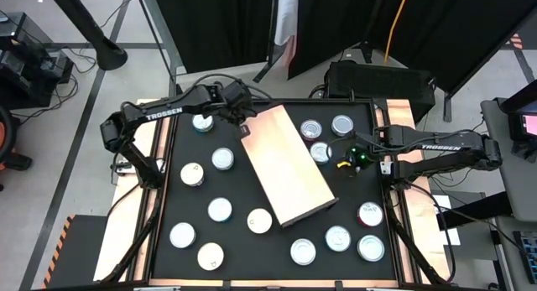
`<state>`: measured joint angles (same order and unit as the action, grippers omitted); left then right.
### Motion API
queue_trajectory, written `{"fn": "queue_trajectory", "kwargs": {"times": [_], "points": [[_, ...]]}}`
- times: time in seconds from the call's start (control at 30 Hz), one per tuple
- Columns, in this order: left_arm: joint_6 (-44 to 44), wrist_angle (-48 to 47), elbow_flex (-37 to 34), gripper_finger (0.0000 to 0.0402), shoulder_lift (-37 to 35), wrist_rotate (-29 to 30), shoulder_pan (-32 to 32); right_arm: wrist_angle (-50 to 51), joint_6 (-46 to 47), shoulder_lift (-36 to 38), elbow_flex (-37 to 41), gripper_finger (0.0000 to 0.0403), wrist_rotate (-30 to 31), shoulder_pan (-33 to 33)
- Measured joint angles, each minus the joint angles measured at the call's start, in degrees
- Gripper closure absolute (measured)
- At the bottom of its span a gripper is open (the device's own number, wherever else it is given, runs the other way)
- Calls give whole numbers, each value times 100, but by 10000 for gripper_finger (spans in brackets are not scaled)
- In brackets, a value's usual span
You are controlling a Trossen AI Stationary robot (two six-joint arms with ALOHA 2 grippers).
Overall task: Stack canned seafood by type on shelf
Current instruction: Adjust the shelf, then put the blue-pink tuna can on the shelf
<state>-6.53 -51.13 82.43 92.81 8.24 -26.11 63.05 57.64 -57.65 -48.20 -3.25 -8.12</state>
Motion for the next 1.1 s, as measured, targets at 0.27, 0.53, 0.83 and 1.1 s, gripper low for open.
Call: {"fn": "queue_trajectory", "kwargs": {"times": [0.27,0.53,0.83,1.1], "points": [[18,-171,17,298,-13,83,-134,390,-903,-3,-302,104,29,-106],[195,-383,15,256,-154,315,-116,691,-2692,-331,-302,39,177,-343],[900,-1006,17,255,-1225,-40,-43,630,-3804,-635,-302,35,190,-892],[1372,-1857,17,257,-1623,-2405,701,518,-4461,-1457,-300,34,-72,-1381]]}}
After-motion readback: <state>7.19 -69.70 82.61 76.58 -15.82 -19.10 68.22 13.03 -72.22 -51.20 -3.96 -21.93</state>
